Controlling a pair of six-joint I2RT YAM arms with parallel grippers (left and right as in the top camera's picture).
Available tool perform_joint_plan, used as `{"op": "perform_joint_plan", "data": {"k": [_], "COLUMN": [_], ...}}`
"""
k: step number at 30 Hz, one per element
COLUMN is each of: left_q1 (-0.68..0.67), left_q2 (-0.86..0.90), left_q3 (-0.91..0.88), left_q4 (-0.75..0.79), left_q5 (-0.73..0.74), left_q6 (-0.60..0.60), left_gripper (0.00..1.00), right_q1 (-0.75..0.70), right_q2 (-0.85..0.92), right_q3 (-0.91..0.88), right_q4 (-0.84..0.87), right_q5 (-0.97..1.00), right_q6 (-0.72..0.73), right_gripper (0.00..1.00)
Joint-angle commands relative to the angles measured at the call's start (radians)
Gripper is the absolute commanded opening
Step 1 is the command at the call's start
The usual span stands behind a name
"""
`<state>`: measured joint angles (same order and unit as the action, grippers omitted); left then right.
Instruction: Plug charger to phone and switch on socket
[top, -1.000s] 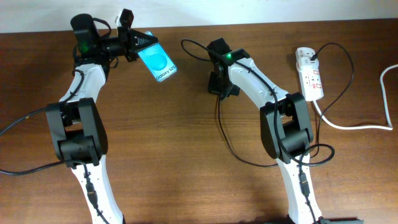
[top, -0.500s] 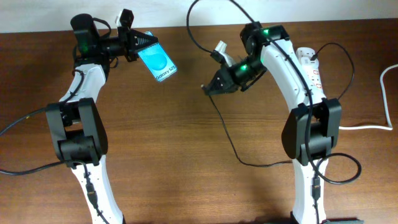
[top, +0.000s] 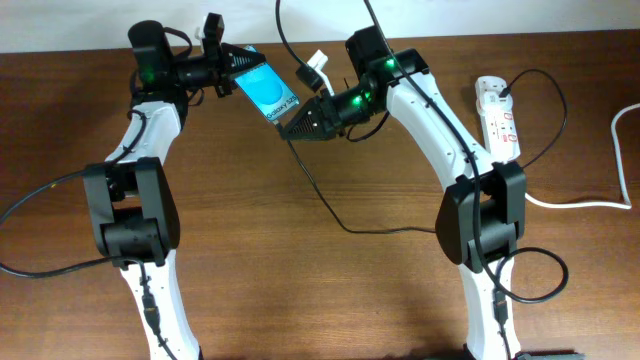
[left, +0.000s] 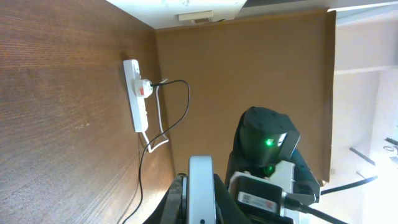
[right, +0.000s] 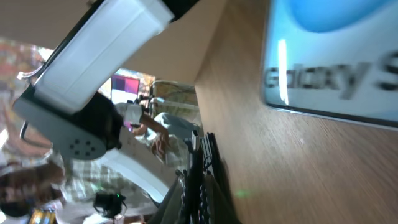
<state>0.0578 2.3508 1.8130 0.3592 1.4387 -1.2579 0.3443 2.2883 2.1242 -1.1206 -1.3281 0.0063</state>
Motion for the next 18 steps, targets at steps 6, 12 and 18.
{"op": "perform_joint_plan", "data": {"k": [6,12,18], "left_q1": [0.029,0.03,0.03], "left_q2": [0.002,0.002,0.002], "left_q3": [0.013,0.013,0.013], "left_q4": [0.029,0.029,0.028], "left_q5": [0.092,0.121,0.108], "left_q6": [-0.011,-0.011,-0.041], "left_gripper": [0.0,0.0,0.0], "right_q1": [-0.016,-0.015,-0.002], "right_q2": [0.008,0.013,0.024], "right_q3": [0.008,0.006,0.006], "right_q4": [-0.017,0.012,0.037], "right_q5": [0.145,0.15,0.127], "right_q6": [0.054,0.052,0.055], "right_gripper": [0.04,0.04,0.04]}}
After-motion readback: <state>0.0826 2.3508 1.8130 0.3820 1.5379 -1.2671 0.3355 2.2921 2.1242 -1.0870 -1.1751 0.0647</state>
